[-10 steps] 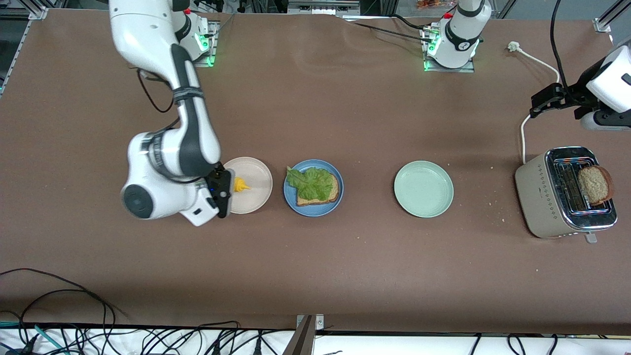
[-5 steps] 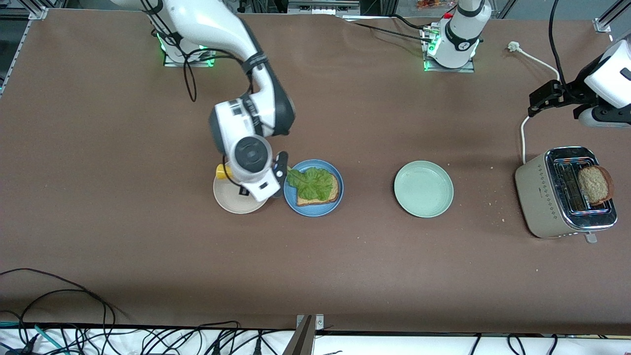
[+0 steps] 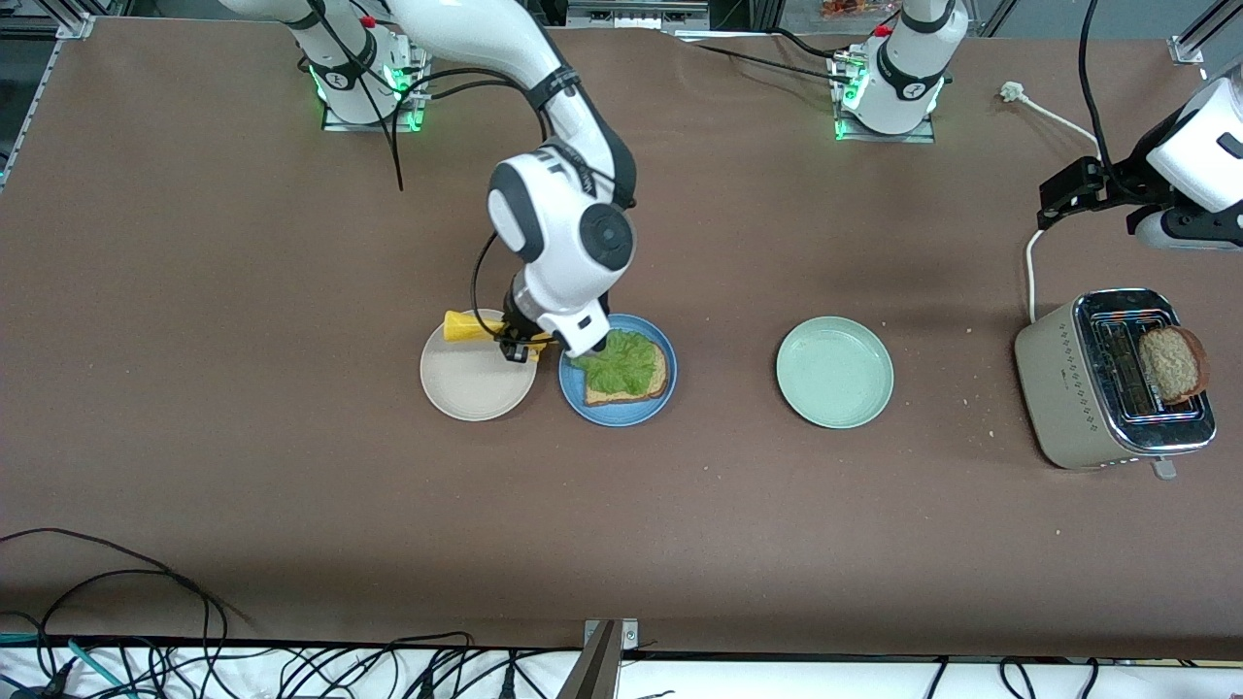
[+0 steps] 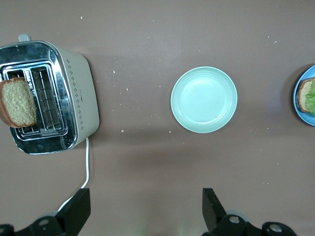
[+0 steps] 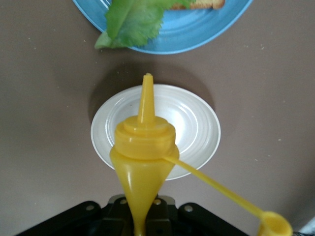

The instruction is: Make sandwich in blue plate with both arms

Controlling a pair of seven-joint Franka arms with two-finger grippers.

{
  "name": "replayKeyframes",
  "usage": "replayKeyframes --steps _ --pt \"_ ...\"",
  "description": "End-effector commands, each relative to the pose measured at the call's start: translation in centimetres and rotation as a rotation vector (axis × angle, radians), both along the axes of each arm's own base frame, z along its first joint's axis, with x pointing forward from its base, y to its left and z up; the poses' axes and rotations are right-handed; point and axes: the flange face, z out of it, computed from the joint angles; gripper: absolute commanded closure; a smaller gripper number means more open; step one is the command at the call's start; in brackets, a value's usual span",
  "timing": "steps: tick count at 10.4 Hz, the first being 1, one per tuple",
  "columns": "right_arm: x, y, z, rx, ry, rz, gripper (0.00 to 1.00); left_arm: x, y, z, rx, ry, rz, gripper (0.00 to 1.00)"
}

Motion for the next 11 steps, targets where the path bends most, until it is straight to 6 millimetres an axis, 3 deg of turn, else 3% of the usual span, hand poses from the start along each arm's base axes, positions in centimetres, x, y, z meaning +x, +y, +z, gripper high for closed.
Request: replayKeyframes --steps 1,2,6,8,9,11 --pt "-3.1 4.0 0.2 -0.157 -0.129 0.096 0.92 0.0 0.0 0.5 -0.02 0.007 -0.008 0.0" --pt "-3.7 4.5 0.2 -0.165 -0.143 0.101 0.92 0.1 0.0 0.5 -0.02 0.007 -0.009 0.0" --pt "-2.9 3.7 1.4 -0.149 -0.144 0.086 0.92 0.1 0.0 0.6 -0.02 0.005 -0.012 0.0" --pt "-2.1 2.1 3.2 -0.111 -0.086 0.06 0.92 0.1 0.0 0.6 -0.02 0.005 -0.011 0.0" --pt "-1.2 0.7 5.1 -0.065 -0.065 0.043 0.92 0.1 0.0 0.6 -0.02 0.005 -0.009 0.0" --pt "1.3 -3.5 7.8 0.039 0.026 0.015 0.92 0.0 -0.1 0.6 -0.019 0.005 -0.005 0.0"
